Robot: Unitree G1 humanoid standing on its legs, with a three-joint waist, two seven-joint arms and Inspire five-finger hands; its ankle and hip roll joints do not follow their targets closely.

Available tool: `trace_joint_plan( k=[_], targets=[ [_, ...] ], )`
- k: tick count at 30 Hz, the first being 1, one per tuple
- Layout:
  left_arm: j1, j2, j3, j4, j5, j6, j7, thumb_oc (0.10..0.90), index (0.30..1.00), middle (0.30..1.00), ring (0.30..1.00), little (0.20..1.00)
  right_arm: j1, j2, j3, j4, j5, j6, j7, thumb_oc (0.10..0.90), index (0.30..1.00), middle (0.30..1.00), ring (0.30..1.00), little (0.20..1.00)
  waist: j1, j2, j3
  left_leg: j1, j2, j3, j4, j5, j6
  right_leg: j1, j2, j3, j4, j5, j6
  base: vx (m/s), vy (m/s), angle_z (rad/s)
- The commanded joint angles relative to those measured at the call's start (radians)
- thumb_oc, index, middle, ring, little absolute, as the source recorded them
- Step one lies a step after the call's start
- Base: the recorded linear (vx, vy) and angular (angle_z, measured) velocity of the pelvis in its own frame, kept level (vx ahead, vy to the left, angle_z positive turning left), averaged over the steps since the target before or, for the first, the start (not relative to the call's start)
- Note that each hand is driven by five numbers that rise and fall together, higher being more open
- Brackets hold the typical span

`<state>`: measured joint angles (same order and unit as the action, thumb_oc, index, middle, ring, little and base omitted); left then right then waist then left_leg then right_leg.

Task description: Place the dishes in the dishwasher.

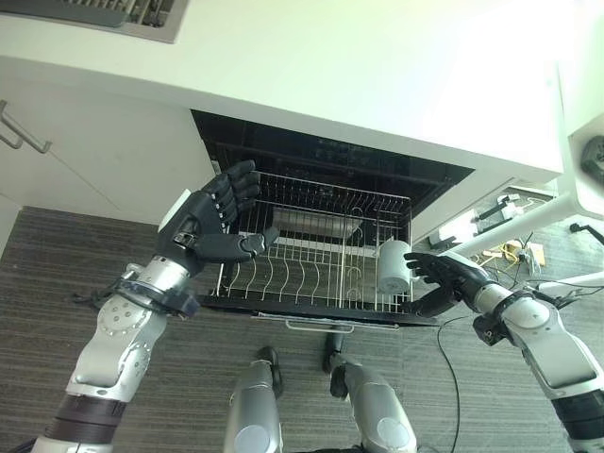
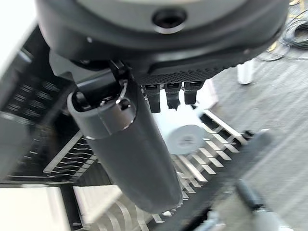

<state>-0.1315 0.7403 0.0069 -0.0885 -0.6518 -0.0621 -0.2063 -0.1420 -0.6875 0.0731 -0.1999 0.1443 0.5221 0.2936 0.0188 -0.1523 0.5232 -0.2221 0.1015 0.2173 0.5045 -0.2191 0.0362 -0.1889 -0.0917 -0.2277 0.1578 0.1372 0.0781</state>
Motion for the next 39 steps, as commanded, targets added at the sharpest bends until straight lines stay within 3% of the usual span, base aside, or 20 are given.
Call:
trace_joint_plan(
  k=[1,3,7,13,17,20,23,25,26,28,29,30,33,35,36,38,39],
  targets=[
    [0.016,0.020,0.066,-0.137,-0.018,-0.118,-0.036,0.800,0.900,0.900,0.900,0.900,-0.003,-0.025,-0.095,-0.089,0.100,-0.137,-0.118,0.800,0.900,0.900,0.900,0.900,0.011,0.015,-0.132,0.105,-0.009,-0.054,-0.204,-0.042,0.008,-0.017,-0.016,0.004,0.142,-0.182,0.117,0.10,-0.012,-0.04],
    [0.057,0.004,0.098,-0.153,-0.024,-0.141,-0.050,0.800,0.900,0.900,0.900,0.900,0.054,0.007,-0.144,-0.111,0.172,-0.195,-0.163,0.800,0.900,0.900,0.900,0.900,0.010,0.011,-0.155,0.115,-0.007,-0.052,-0.204,-0.043,0.008,-0.005,-0.018,0.002,0.142,-0.185,0.120,0.11,-0.002,-0.04],
    [0.098,-0.014,0.131,-0.178,-0.036,-0.168,-0.055,0.800,0.900,0.900,0.900,0.900,0.117,0.040,-0.198,-0.142,0.235,-0.249,-0.216,0.800,0.900,0.900,0.900,0.900,0.009,0.008,-0.186,0.127,-0.007,-0.047,-0.204,-0.041,0.008,0.004,-0.025,-0.001,0.142,-0.184,0.122,0.07,0.018,-0.03],
    [0.156,-0.053,0.190,-0.216,-0.072,-0.209,-0.088,0.800,0.900,0.900,0.900,0.900,0.204,0.117,-0.286,-0.162,0.392,-0.382,-0.274,0.800,0.900,0.900,0.900,0.900,0.005,0.019,-0.222,0.159,-0.012,-0.040,-0.204,-0.055,0.006,0.032,-0.045,-0.005,0.142,-0.194,0.130,0.06,0.071,0.02],
    [0.182,-0.103,0.208,-0.240,-0.064,-0.249,-0.111,0.800,0.900,0.900,0.900,0.900,0.248,0.191,-0.309,-0.175,0.451,-0.488,-0.276,0.800,0.900,0.900,0.900,0.900,0.003,0.049,-0.239,0.184,-0.035,-0.043,-0.204,-0.065,0.011,0.048,-0.079,-0.020,0.142,-0.192,0.143,0.04,0.259,0.08],
    [0.169,-0.119,0.198,-0.257,-0.076,-0.236,-0.126,0.800,0.900,0.900,0.900,0.900,0.245,0.201,-0.317,-0.188,0.451,-0.539,-0.308,0.800,0.900,0.900,0.900,0.900,0.009,0.076,-0.241,0.187,-0.069,-0.067,-0.204,-0.069,0.017,0.054,-0.115,-0.041,0.142,-0.175,0.155,-0.01,0.340,0.10],
    [0.178,-0.131,0.197,-0.271,-0.069,-0.226,-0.129,0.800,0.900,0.900,0.900,0.900,0.247,0.213,-0.321,-0.205,0.460,-0.568,-0.298,0.800,0.900,0.900,0.900,0.900,0.012,0.089,-0.243,0.185,-0.087,-0.088,-0.204,-0.071,0.025,0.069,-0.118,-0.053,0.142,-0.161,0.153,-0.05,0.222,-0.05],
    [0.176,-0.138,0.188,-0.275,-0.051,-0.229,-0.109,0.800,0.900,0.900,0.900,0.900,0.230,0.218,-0.304,-0.215,0.452,-0.581,-0.288,0.800,0.900,0.900,0.900,0.900,0.021,0.114,-0.246,0.183,-0.071,-0.081,-0.204,-0.069,0.032,0.127,-0.103,-0.124,0.142,-0.149,0.137,-0.08,0.201,-0.24],
    [0.158,-0.148,0.178,-0.268,-0.044,-0.230,-0.100,0.800,0.900,0.900,0.900,0.900,0.202,0.217,-0.291,-0.208,0.438,-0.583,-0.298,0.800,0.900,0.900,0.900,0.900,0.022,0.139,-0.246,0.173,-0.055,-0.087,-0.204,-0.057,0.034,0.179,-0.039,-0.146,0.143,-0.176,0.115,-0.08,0.136,-0.49],
    [0.137,-0.163,0.166,-0.261,-0.034,-0.226,-0.098,0.800,0.900,0.900,0.900,0.900,0.180,0.211,-0.284,-0.201,0.424,-0.588,-0.315,0.800,0.900,0.900,0.900,0.900,0.019,0.142,-0.252,0.156,-0.066,-0.097,-0.204,-0.048,0.033,0.188,0.028,-0.111,0.180,-0.224,0.087,-0.06,0.020,-0.58],
    [0.118,-0.178,0.161,-0.246,-0.026,-0.225,-0.089,0.800,0.900,0.900,0.900,0.900,0.152,0.206,-0.280,-0.182,0.404,-0.594,-0.314,0.800,0.900,0.900,0.900,0.900,0.024,0.139,-0.265,0.137,-0.083,-0.100,-0.204,-0.032,0.018,0.192,0.067,-0.117,0.142,-0.231,0.060,-0.01,-0.085,-0.24],
    [0.120,-0.178,0.164,-0.240,-0.031,-0.225,-0.081,0.800,0.900,0.900,0.900,0.900,0.152,0.196,-0.286,-0.175,0.412,-0.605,-0.302,0.800,0.900,0.900,0.900,0.900,0.030,0.129,-0.266,0.134,-0.102,-0.102,-0.204,-0.018,0.003,0.185,0.064,-0.112,0.142,-0.273,0.042,0.00,-0.119,0.02],
    [0.143,-0.202,0.174,-0.247,-0.060,-0.212,-0.085,0.800,0.900,0.900,0.900,0.900,0.164,0.179,-0.309,-0.185,0.424,-0.608,-0.305,0.800,0.900,0.900,0.900,0.900,0.025,0.133,-0.277,0.136,-0.109,-0.092,-0.204,-0.003,-0.019,0.190,0.078,-0.070,0.142,-0.355,0.004,0.06,-0.105,-0.23],
    [0.178,-0.241,0.174,-0.257,-0.055,-0.214,-0.096,0.800,0.900,0.900,0.900,0.900,0.181,0.154,-0.339,-0.200,0.409,-0.593,-0.300,0.800,0.900,0.900,0.900,0.900,0.012,0.137,-0.295,0.186,-0.114,-0.013,-0.204,0.008,-0.026,0.190,0.043,-0.063,0.142,-0.377,-0.030,0.08,-0.146,-0.15],
    [0.176,-0.260,0.164,-0.262,-0.056,-0.207,-0.094,0.800,0.900,0.900,0.900,0.900,0.176,0.141,-0.349,-0.194,0.406,-0.593,-0.312,0.800,0.900,0.900,0.900,0.900,0.011,0.126,-0.283,0.194,-0.106,0.041,-0.204,0.033,-0.050,0.203,0.010,-0.075,0.142,-0.368,-0.041,0.02,-0.070,-0.03],
    [0.170,-0.265,0.156,-0.265,-0.058,-0.198,-0.092,0.800,0.900,0.900,0.900,0.900,0.168,0.135,-0.354,-0.196,0.411,-0.586,-0.325,0.800,0.900,0.900,0.900,0.900,0.004,0.122,-0.273,0.195,-0.075,0.072,-0.204,0.044,-0.063,0.213,-0.005,-0.084,0.142,-0.365,-0.049,0.01,0.071,0.54],
    [0.178,-0.271,0.147,-0.279,-0.073,-0.200,-0.084,0.800,0.900,0.900,0.900,0.900,0.154,0.114,-0.365,-0.203,0.422,-0.575,-0.325,0.800,0.900,0.900,0.900,0.900,-0.015,0.135,-0.268,0.204,-0.010,0.059,-0.204,0.041,-0.078,0.220,-0.012,-0.081,0.142,-0.369,-0.050,0.02,0.219,0.64]
  ],
)
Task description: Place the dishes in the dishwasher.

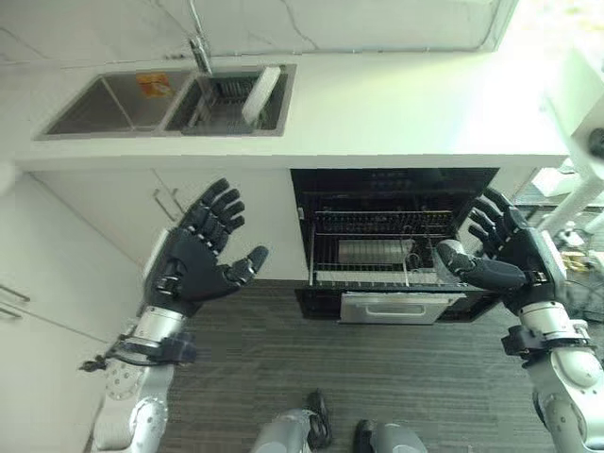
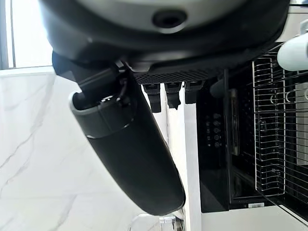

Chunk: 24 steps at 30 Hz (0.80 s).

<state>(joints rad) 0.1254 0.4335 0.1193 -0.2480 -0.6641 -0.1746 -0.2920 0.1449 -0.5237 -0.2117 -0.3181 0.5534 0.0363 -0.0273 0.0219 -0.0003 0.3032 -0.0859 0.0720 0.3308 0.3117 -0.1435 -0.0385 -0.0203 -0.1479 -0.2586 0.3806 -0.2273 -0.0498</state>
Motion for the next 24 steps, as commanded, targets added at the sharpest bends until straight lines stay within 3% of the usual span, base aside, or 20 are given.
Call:
trace_joint_plan(
  k=[1,2,4,6,9,11,13,17,20,22,24],
  targets=[
    [-0.070,0.032,0.039,-0.126,-0.067,-0.088,0.007,0.800,0.900,0.900,0.900,0.900,-0.134,-0.057,-0.083,-0.089,0.015,-0.083,0.003,0.800,0.900,0.900,0.900,0.900,-0.020,-0.010,-0.056,0.061,0.032,-0.080,-0.012,-0.030,-0.012,0.046,0.047,-0.039,-0.081,-0.008,0.079,0.05,0.394,0.31],
    [-0.054,0.020,0.048,-0.132,-0.080,-0.091,0.016,0.800,0.900,0.900,0.900,0.900,-0.140,-0.074,-0.090,-0.094,0.020,-0.064,0.015,0.800,0.900,0.900,0.900,0.900,-0.024,0.008,-0.072,0.036,0.062,-0.147,-0.012,-0.013,-0.037,0.034,0.057,-0.010,-0.081,-0.011,0.078,0.05,0.300,0.06],
    [-0.045,0.014,0.053,-0.132,-0.095,-0.088,0.017,0.800,0.900,0.900,0.900,0.900,-0.145,-0.086,-0.095,-0.095,0.024,-0.047,0.020,0.800,0.900,0.900,0.900,0.900,-0.025,0.018,-0.087,0.007,0.097,-0.208,-0.012,-0.002,-0.059,0.030,0.060,0.015,-0.081,-0.019,0.078,0.07,0.281,-0.27],
    [-0.046,0.002,0.044,-0.126,-0.090,-0.091,0.015,0.800,0.900,0.900,0.900,0.900,-0.157,-0.095,-0.097,-0.097,0.016,-0.028,0.017,0.800,0.900,0.900,0.900,0.900,-0.036,0.026,-0.102,-0.023,0.148,-0.240,-0.012,0.015,-0.080,0.025,0.056,0.035,-0.081,-0.029,0.076,0.09,0.332,-0.37],
    [-0.064,-0.001,0.029,-0.107,-0.098,-0.103,0.016,0.800,0.900,0.900,0.900,0.900,-0.165,-0.107,-0.099,-0.098,0.010,-0.026,0.010,0.800,0.900,0.900,0.900,0.900,-0.052,0.035,-0.111,-0.033,0.176,-0.244,-0.012,0.013,-0.088,0.020,0.037,0.054,-0.081,-0.033,0.088,0.08,0.394,-0.11],
    [-0.076,0.003,0.029,-0.092,-0.104,-0.110,0.012,0.800,0.900,0.900,0.900,0.900,-0.167,-0.114,-0.096,-0.090,0.005,-0.037,0.006,0.800,0.900,0.900,0.900,0.900,-0.057,0.040,-0.116,-0.016,0.163,-0.239,-0.012,-0.008,-0.084,0.013,0.011,0.067,-0.081,-0.026,0.111,0.07,0.456,-0.10],
    [-0.108,0.029,0.030,-0.078,-0.104,-0.109,0.013,0.800,0.900,0.900,0.900,0.900,-0.168,-0.116,-0.099,-0.080,0.007,-0.063,-0.009,0.800,0.900,0.900,0.900,0.900,-0.065,0.041,-0.118,-0.002,0.151,-0.214,-0.012,-0.026,-0.083,-0.001,-0.036,0.068,-0.081,0.006,0.158,0.08,0.596,-0.15],
    [-0.143,0.060,0.038,-0.069,-0.102,-0.082,-0.018,0.800,0.900,0.900,0.900,0.900,-0.119,-0.078,-0.132,-0.081,0.023,-0.121,-0.016,0.800,0.900,0.900,0.900,0.900,-0.051,0.017,-0.112,0.014,0.077,-0.228,-0.012,-0.051,-0.043,0.007,-0.104,0.057,-0.081,0.059,0.221,0.10,0.438,0.02],
    [-0.154,0.077,0.046,-0.069,-0.099,-0.046,-0.040,0.800,0.900,0.900,0.900,0.900,-0.088,-0.034,-0.146,-0.093,0.016,-0.127,-0.007,0.800,0.900,0.900,0.900,0.900,-0.034,-0.004,-0.109,0.022,0.027,-0.229,-0.012,-0.073,-0.004,0.012,-0.155,0.041,-0.081,0.153,0.232,0.11,0.393,0.18],
    [-0.157,0.095,0.052,-0.078,-0.079,-0.030,-0.041,0.800,0.900,0.900,0.900,0.900,-0.085,-0.004,-0.134,-0.097,-0.005,-0.127,-0.005,0.800,0.900,0.900,0.900,0.900,-0.022,-0.003,-0.104,0.030,0.010,-0.225,-0.012,-0.087,0.019,0.017,-0.176,0.013,-0.081,0.234,0.234,0.10,0.337,-0.01],
    [-0.153,0.104,0.063,-0.093,-0.080,-0.008,-0.046,0.800,0.900,0.900,0.900,0.900,-0.094,0.016,-0.118,-0.096,-0.012,-0.123,0.002,0.800,0.900,0.900,0.900,0.900,0.000,0.007,-0.107,0.031,0.006,-0.209,-0.012,-0.092,0.037,0.046,-0.174,-0.040,-0.081,0.244,0.219,0.10,0.377,-0.16]
  ],
)
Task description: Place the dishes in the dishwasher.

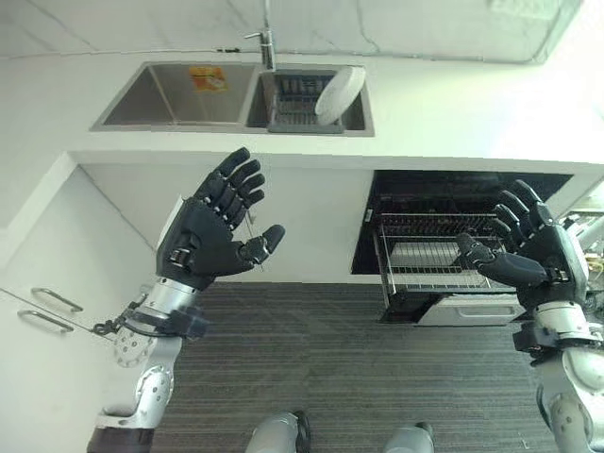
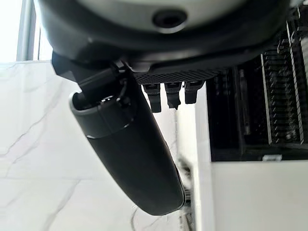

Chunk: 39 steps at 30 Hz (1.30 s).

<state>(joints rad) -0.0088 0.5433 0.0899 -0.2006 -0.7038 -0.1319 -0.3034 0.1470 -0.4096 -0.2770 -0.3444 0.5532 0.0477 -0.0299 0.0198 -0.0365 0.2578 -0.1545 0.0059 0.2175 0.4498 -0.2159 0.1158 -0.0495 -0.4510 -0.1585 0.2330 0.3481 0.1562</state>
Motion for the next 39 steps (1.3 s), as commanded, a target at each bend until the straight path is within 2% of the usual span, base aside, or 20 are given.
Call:
trace_joint_plan(
  k=[1,3,5,7,10,11,15,19,20,22,23,24,26,27,28,29,32,34,38,39],
  targets=[
    [-0.017,-0.009,0.091,-0.149,-0.020,-0.050,-0.021,0.800,0.900,0.900,0.900,0.900,-0.118,-0.085,-0.025,-0.058,-0.037,-0.132,0.001,0.800,0.900,0.900,0.900,0.900,0.011,0.046,-0.061,0.102,0.074,-0.078,-0.150,-0.025,-0.108,0.073,0.159,-0.171,0.067,-0.337,0.007,0.08,0.334,-0.36],
    [-0.025,-0.002,0.082,-0.158,-0.038,-0.043,-0.001,0.800,0.900,0.900,0.900,0.900,-0.133,-0.101,-0.015,-0.047,-0.060,-0.126,-0.019,0.800,0.900,0.900,0.900,0.900,0.011,0.028,-0.059,0.093,0.050,-0.073,-0.150,-0.020,-0.104,0.026,0.264,-0.172,0.067,-0.461,-0.016,0.07,0.180,-0.61],
    [-0.013,-0.013,0.074,-0.163,-0.001,-0.066,0.010,0.800,0.900,0.900,0.900,0.900,-0.133,-0.117,-0.027,-0.041,-0.019,-0.154,-0.013,0.800,0.900,0.900,0.900,0.900,0.003,-0.001,-0.057,0.095,0.020,-0.046,-0.150,-0.031,-0.096,-0.049,0.298,-0.164,0.067,-0.468,-0.011,0.08,-0.017,-0.10],
    [0.019,-0.024,0.078,-0.167,-0.004,-0.099,-0.013,0.800,0.900,0.900,0.900,0.900,-0.111,-0.114,-0.036,-0.041,-0.005,-0.177,-0.003,0.800,0.900,0.900,0.900,0.900,-0.010,-0.005,-0.054,0.118,-0.002,-0.045,-0.150,-0.048,-0.075,-0.069,0.322,-0.110,0.067,-0.460,-0.020,0.18,-0.160,0.13],
    [0.028,-0.037,0.074,-0.178,-0.008,-0.113,-0.013,0.800,0.900,0.900,0.900,0.900,-0.109,-0.119,-0.030,-0.052,-0.004,-0.167,-0.017,0.800,0.900,0.900,0.900,0.900,-0.011,-0.007,-0.067,0.134,-0.009,-0.042,-0.150,-0.059,-0.070,-0.056,0.333,-0.092,0.067,-0.484,-0.038,0.21,-0.196,0.05],
    [0.025,-0.048,0.066,-0.188,-0.013,-0.125,-0.004,0.800,0.900,0.900,0.900,0.900,-0.120,-0.126,-0.023,-0.063,-0.019,-0.146,-0.026,0.800,0.900,0.900,0.900,0.900,-0.014,-0.006,-0.079,0.147,-0.007,-0.039,-0.150,-0.060,-0.074,-0.043,0.347,-0.071,0.067,-0.506,-0.059,0.19,-0.174,0.16],
    [0.019,-0.077,0.060,-0.192,-0.074,-0.130,-0.008,0.800,0.900,0.900,0.900,0.900,-0.125,-0.146,-0.019,-0.066,-0.022,-0.103,-0.027,0.800,0.900,0.900,0.900,0.900,-0.019,-0.011,-0.088,0.167,0.004,-0.036,-0.150,-0.048,-0.093,-0.015,0.362,-0.066,0.067,-0.528,-0.090,0.19,-0.218,0.22],
    [0.027,-0.091,0.062,-0.188,-0.064,-0.131,-0.008,0.800,0.900,0.900,0.900,0.900,-0.114,-0.155,-0.028,-0.065,-0.014,-0.091,-0.013,0.800,0.900,0.900,0.900,0.900,-0.024,-0.019,-0.087,0.187,0.001,-0.027,-0.150,-0.037,-0.105,-0.009,0.359,-0.049,0.067,-0.534,-0.104,0.11,-0.154,0.03],
    [0.029,-0.095,0.060,-0.181,-0.071,-0.133,-0.003,0.800,0.900,0.900,0.900,0.900,-0.111,-0.165,-0.030,-0.051,-0.014,-0.089,-0.007,0.800,0.900,0.900,0.900,0.900,-0.019,-0.033,-0.081,0.201,-0.016,-0.028,-0.146,0.013,-0.122,-0.001,0.351,-0.035,0.067,-0.537,-0.116,0.10,-0.153,-0.03],
    [0.031,-0.101,0.061,-0.179,-0.072,-0.138,0.000,0.800,0.900,0.900,0.900,0.900,-0.109,-0.173,-0.033,-0.041,-0.013,-0.086,0.006,0.800,0.900,0.900,0.900,0.900,-0.013,-0.040,-0.066,0.167,-0.018,-0.030,-0.049,0.044,-0.139,0.009,0.350,-0.030,0.067,-0.541,-0.129,0.08,-0.160,-0.02],
    [0.041,-0.116,0.065,-0.183,-0.066,-0.142,-0.011,0.800,0.900,0.900,0.900,0.900,-0.102,-0.182,-0.040,-0.036,-0.033,-0.079,0.011,0.800,0.900,0.900,0.900,0.900,-0.010,-0.039,-0.052,0.112,0.005,-0.019,0.044,0.066,-0.150,0.020,0.350,-0.039,0.067,-0.544,-0.141,0.06,-0.119,-0.09],
    [0.040,-0.118,0.065,-0.181,-0.063,-0.140,-0.011,0.800,0.900,0.900,0.900,0.900,-0.103,-0.183,-0.040,-0.034,-0.038,-0.078,0.007,0.800,0.900,0.900,0.900,0.900,-0.010,-0.039,-0.050,0.110,0.011,-0.015,0.036,0.068,-0.150,0.022,0.350,-0.041,0.067,-0.544,-0.140,0.10,-0.081,-0.16],
    [0.042,-0.110,0.067,-0.177,-0.060,-0.145,-0.017,0.800,0.900,0.900,0.900,0.900,-0.110,-0.190,-0.039,-0.027,-0.037,-0.076,-0.004,0.800,0.900,0.900,0.900,0.900,-0.010,-0.037,-0.047,0.123,0.036,0.007,-0.078,0.087,-0.151,0.033,0.350,-0.045,0.067,-0.552,-0.133,0.11,0.052,0.04],
    [0.048,-0.103,0.070,-0.181,-0.067,-0.155,-0.020,0.800,0.900,0.900,0.900,0.900,-0.114,-0.192,-0.036,-0.025,-0.032,-0.078,-0.009,0.800,0.900,0.900,0.900,0.900,-0.009,-0.027,-0.045,0.117,0.053,0.011,-0.150,0.091,-0.154,0.036,0.355,-0.045,0.067,-0.558,-0.126,0.07,0.083,0.19],
    [0.048,-0.103,0.070,-0.181,-0.067,-0.155,-0.020,0.800,0.900,0.900,0.900,0.900,-0.114,-0.192,-0.036,-0.025,-0.032,-0.078,-0.009,0.800,0.900,0.900,0.900,0.900,-0.009,-0.027,-0.045,0.117,0.053,0.011,-0.150,0.091,-0.154,0.036,0.355,-0.045,0.067,-0.558,-0.126,0.12,0.227,0.24],
    [0.070,-0.103,0.081,-0.187,-0.079,-0.182,-0.028,0.800,0.900,0.900,0.900,0.900,-0.111,-0.192,-0.030,-0.036,-0.034,-0.072,-0.006,0.800,0.900,0.900,0.900,0.900,-0.010,0.022,-0.046,0.015,0.119,-0.039,-0.150,0.094,-0.188,0.043,0.397,-0.034,0.067,-0.578,-0.115,0.16,0.239,0.21],
    [0.086,-0.112,0.078,-0.191,-0.084,-0.204,-0.024,0.800,0.900,0.900,0.900,0.900,-0.099,-0.197,-0.032,-0.040,-0.040,-0.067,0.013,0.800,0.900,0.900,0.900,0.900,-0.010,0.053,-0.048,-0.084,0.165,-0.117,-0.150,0.163,-0.231,0.057,0.433,-0.002,0.067,-0.601,-0.124,0.20,0.232,0.14],
    [0.089,-0.117,0.072,-0.184,-0.078,-0.219,-0.026,0.800,0.900,0.900,0.900,0.900,-0.101,-0.208,-0.031,-0.039,-0.039,-0.071,0.022,0.800,0.900,0.900,0.900,0.900,-0.011,0.064,-0.039,-0.104,0.182,-0.124,-0.150,0.186,-0.240,0.071,0.441,0.012,0.067,-0.612,-0.130,0.21,0.229,-0.16],
    [0.083,-0.116,0.074,-0.185,-0.061,-0.230,-0.020,0.800,0.900,0.900,0.900,0.900,-0.093,-0.223,-0.039,-0.039,-0.020,-0.099,0.035,0.800,0.900,0.900,0.900,0.900,-0.008,0.066,-0.037,-0.101,0.187,-0.124,-0.150,0.160,-0.236,0.094,0.414,0.013,0.067,-0.622,-0.115,0.19,0.265,-0.39],
    [0.079,-0.113,0.082,-0.181,-0.062,-0.223,-0.020,0.800,0.900,0.900,0.900,0.900,-0.082,-0.214,-0.047,-0.038,-0.009,-0.114,0.042,0.800,0.900,0.900,0.900,0.900,-0.007,0.065,-0.048,-0.088,0.176,-0.121,-0.150,0.140,-0.228,0.111,0.400,0.016,0.067,-0.627,-0.099,0.21,0.283,-0.24]
  ],
)
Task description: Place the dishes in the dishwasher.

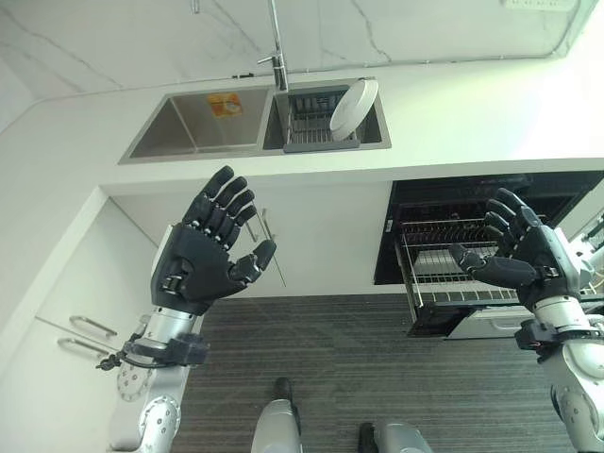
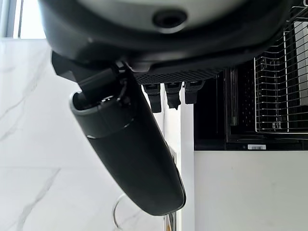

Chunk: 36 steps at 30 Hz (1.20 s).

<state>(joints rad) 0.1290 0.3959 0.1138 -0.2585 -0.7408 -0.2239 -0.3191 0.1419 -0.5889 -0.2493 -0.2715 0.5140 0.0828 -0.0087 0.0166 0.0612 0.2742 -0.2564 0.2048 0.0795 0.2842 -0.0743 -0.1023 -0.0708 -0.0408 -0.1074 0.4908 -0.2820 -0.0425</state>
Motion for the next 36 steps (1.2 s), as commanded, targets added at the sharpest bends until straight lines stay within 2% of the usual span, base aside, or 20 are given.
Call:
trace_joint_plan(
  k=[1,3,5,6,9,10,12,13,14,16,17,18,19,21,22,23,24,28,31,36],
  targets=[
    [-0.066,0.041,0.062,-0.119,-0.029,-0.125,-0.006,0.800,0.900,0.900,0.900,0.900,-0.068,-0.029,-0.079,-0.115,0.037,-0.156,0.015,0.800,0.900,0.900,0.900,0.900,0.000,-0.037,-0.077,0.025,-0.039,0.015,0.016,-0.018,-0.001,0.146,-0.024,-0.037,-0.191,0.002,0.117,0.31,0.390,-0.16],
    [-0.100,0.074,0.068,-0.119,-0.037,-0.101,-0.023,0.800,0.900,0.900,0.900,0.900,-0.030,0.008,-0.097,-0.150,0.034,-0.183,-0.002,0.800,0.900,0.900,0.900,0.900,0.016,-0.060,-0.122,0.046,-0.089,0.000,0.016,-0.061,0.032,0.162,-0.086,-0.074,-0.191,0.012,0.172,0.33,0.384,-0.13],
    [-0.150,0.094,0.057,-0.128,-0.034,-0.072,-0.029,0.800,0.900,0.900,0.900,0.900,-0.045,0.044,-0.080,-0.160,-0.007,-0.162,-0.028,0.800,0.900,0.900,0.900,0.900,0.023,-0.073,-0.138,0.060,-0.128,-0.008,0.016,-0.084,0.066,0.151,-0.139,-0.126,-0.191,0.088,0.198,0.33,0.377,0.21],
    [-0.171,0.106,0.051,-0.130,-0.031,-0.074,-0.036,0.800,0.900,0.900,0.900,0.900,-0.061,0.048,-0.068,-0.157,-0.022,-0.146,-0.035,0.800,0.900,0.900,0.900,0.900,0.024,-0.075,-0.140,0.067,-0.143,-0.016,0.016,-0.092,0.080,0.147,-0.150,-0.139,-0.191,0.118,0.200,0.34,0.361,0.36],
    [-0.180,0.116,0.067,-0.176,-0.013,-0.075,-0.077,0.800,0.900,0.900,0.900,0.900,-0.066,0.069,-0.068,-0.163,-0.031,-0.127,-0.031,0.800,0.900,0.900,0.900,0.900,0.034,-0.077,-0.154,0.070,-0.188,-0.041,0.016,-0.107,0.113,0.173,-0.143,-0.152,-0.191,0.206,0.206,0.24,0.217,0.31],
    [-0.181,0.123,0.072,-0.190,-0.002,-0.081,-0.084,0.800,0.900,0.900,0.900,0.900,-0.070,0.079,-0.064,-0.163,-0.031,-0.127,-0.033,0.800,0.900,0.900,0.900,0.900,0.033,-0.071,-0.157,0.077,-0.199,-0.051,0.016,-0.114,0.124,0.181,-0.131,-0.161,-0.172,0.262,0.209,0.18,0.191,0.32],
    [-0.183,0.128,0.072,-0.204,0.021,-0.089,-0.088,0.800,0.900,0.900,0.900,0.900,-0.072,0.090,-0.056,-0.167,-0.038,-0.131,-0.028,0.800,0.900,0.900,0.900,0.900,0.026,-0.059,-0.148,0.094,-0.212,-0.064,0.016,-0.124,0.140,0.128,-0.126,-0.159,-0.047,0.301,0.211,0.15,0.210,0.16],
    [-0.186,0.124,0.070,-0.213,0.054,-0.100,-0.083,0.800,0.900,0.900,0.900,0.900,-0.080,0.100,-0.045,-0.165,-0.045,-0.135,-0.016,0.800,0.900,0.900,0.900,0.900,0.017,-0.051,-0.137,0.110,-0.209,-0.059,0.016,-0.129,0.142,0.075,-0.127,-0.160,0.016,0.301,0.197,0.14,0.179,-0.13],
    [-0.187,0.129,0.068,-0.217,0.067,-0.104,-0.072,0.800,0.900,0.900,0.900,0.900,-0.083,0.099,-0.040,-0.161,-0.048,-0.136,-0.010,0.800,0.900,0.900,0.900,0.900,0.016,-0.051,-0.132,0.114,-0.209,-0.051,0.016,-0.130,0.140,0.051,-0.120,-0.158,0.019,0.279,0.185,0.19,0.113,-0.35],
    [-0.200,0.150,0.068,-0.219,0.054,-0.101,-0.049,0.800,0.900,0.900,0.900,0.900,-0.086,0.079,-0.037,-0.157,-0.036,-0.132,0.006,0.800,0.900,0.900,0.900,0.900,0.012,-0.057,-0.126,0.122,-0.209,-0.037,0.016,-0.130,0.135,0.046,-0.081,-0.181,-0.081,0.228,0.167,0.21,-0.045,-0.30],
    [-0.208,0.159,0.068,-0.212,0.048,-0.096,-0.034,0.800,0.900,0.900,0.900,0.900,-0.088,0.070,-0.037,-0.154,-0.018,-0.134,0.020,0.800,0.900,0.900,0.900,0.900,0.003,-0.066,-0.118,0.138,-0.207,-0.021,0.016,-0.139,0.131,0.028,-0.085,-0.194,-0.191,0.232,0.168,0.18,-0.127,-0.33],
    [-0.212,0.162,0.067,-0.210,0.050,-0.093,-0.029,0.800,0.900,0.900,0.900,0.900,-0.089,0.067,-0.038,-0.152,-0.007,-0.138,0.026,0.800,0.900,0.900,0.900,0.900,0.001,-0.072,-0.112,0.146,-0.209,-0.012,0.016,-0.145,0.130,0.010,-0.097,-0.191,-0.191,0.226,0.172,0.20,-0.199,-0.35],
    [-0.220,0.166,0.059,-0.206,0.070,-0.090,-0.011,0.800,0.900,0.900,0.900,0.900,-0.091,0.064,-0.039,-0.143,0.021,-0.149,0.037,0.800,0.900,0.900,0.900,0.900,-0.011,-0.088,-0.102,0.165,-0.216,0.010,0.016,-0.163,0.128,-0.061,-0.134,-0.170,-0.191,0.226,0.188,0.17,-0.167,-0.40],
    [-0.231,0.161,0.035,-0.209,0.099,-0.064,0.010,0.800,0.900,0.900,0.900,0.900,-0.091,0.070,-0.040,-0.143,0.047,-0.162,0.042,0.800,0.900,0.900,0.900,0.900,-0.036,-0.097,-0.094,0.192,-0.221,0.020,0.016,-0.187,0.134,-0.159,-0.168,-0.104,-0.191,0.276,0.214,0.26,-0.222,-0.40],
    [-0.230,0.160,0.028,-0.209,0.112,-0.060,0.016,0.800,0.900,0.900,0.900,0.900,-0.087,0.074,-0.040,-0.145,0.054,-0.167,0.042,0.800,0.900,0.900,0.900,0.900,-0.042,-0.098,-0.093,0.199,-0.222,0.022,0.016,-0.193,0.137,-0.180,-0.174,-0.088,-0.191,0.295,0.219,0.38,-0.327,-0.16],
    [-0.216,0.156,0.022,-0.217,0.120,-0.052,0.005,0.800,0.900,0.900,0.900,0.900,-0.071,0.070,-0.053,-0.157,0.078,-0.178,0.040,0.800,0.900,0.900,0.900,0.900,-0.051,-0.099,-0.095,0.213,-0.222,0.015,0.016,-0.210,0.147,-0.194,-0.168,-0.052,-0.191,0.283,0.223,0.33,-0.303,0.14],
    [-0.208,0.156,0.022,-0.222,0.118,-0.051,0.006,0.800,0.900,0.900,0.900,0.900,-0.064,0.066,-0.061,-0.162,0.090,-0.179,0.041,0.800,0.900,0.900,0.900,0.900,-0.051,-0.100,-0.099,0.218,-0.220,0.019,0.016,-0.213,0.145,-0.206,-0.173,-0.057,-0.191,0.276,0.225,0.35,-0.344,0.28],
    [-0.190,0.154,0.018,-0.224,0.098,-0.046,-0.001,0.800,0.900,0.900,0.900,0.900,-0.080,0.057,-0.055,-0.167,0.088,-0.154,0.010,0.800,0.900,0.900,0.900,0.900,-0.048,-0.108,-0.121,0.248,-0.207,0.030,0.016,-0.241,0.147,-0.182,-0.166,-0.065,-0.191,0.275,0.227,0.27,-0.276,0.21],
    [-0.191,0.145,0.008,-0.228,0.106,-0.035,0.003,0.800,0.900,0.900,0.900,0.900,-0.093,0.051,-0.053,-0.168,0.085,-0.131,0.004,0.800,0.900,0.900,0.900,0.900,-0.053,-0.108,-0.139,0.267,-0.187,0.046,0.016,-0.252,0.141,-0.163,-0.157,-0.075,-0.191,0.241,0.225,0.20,-0.225,0.12],
    [-0.179,0.135,0.005,-0.235,0.097,-0.026,0.000,0.800,0.900,0.900,0.900,0.900,-0.095,0.042,-0.060,-0.175,0.079,-0.125,-0.012,0.800,0.900,0.900,0.900,0.900,-0.064,-0.100,-0.169,0.292,-0.163,0.051,0.016,-0.263,0.121,-0.147,-0.132,-0.083,-0.191,0.205,0.196,0.16,-0.214,0.11]
  ],
)
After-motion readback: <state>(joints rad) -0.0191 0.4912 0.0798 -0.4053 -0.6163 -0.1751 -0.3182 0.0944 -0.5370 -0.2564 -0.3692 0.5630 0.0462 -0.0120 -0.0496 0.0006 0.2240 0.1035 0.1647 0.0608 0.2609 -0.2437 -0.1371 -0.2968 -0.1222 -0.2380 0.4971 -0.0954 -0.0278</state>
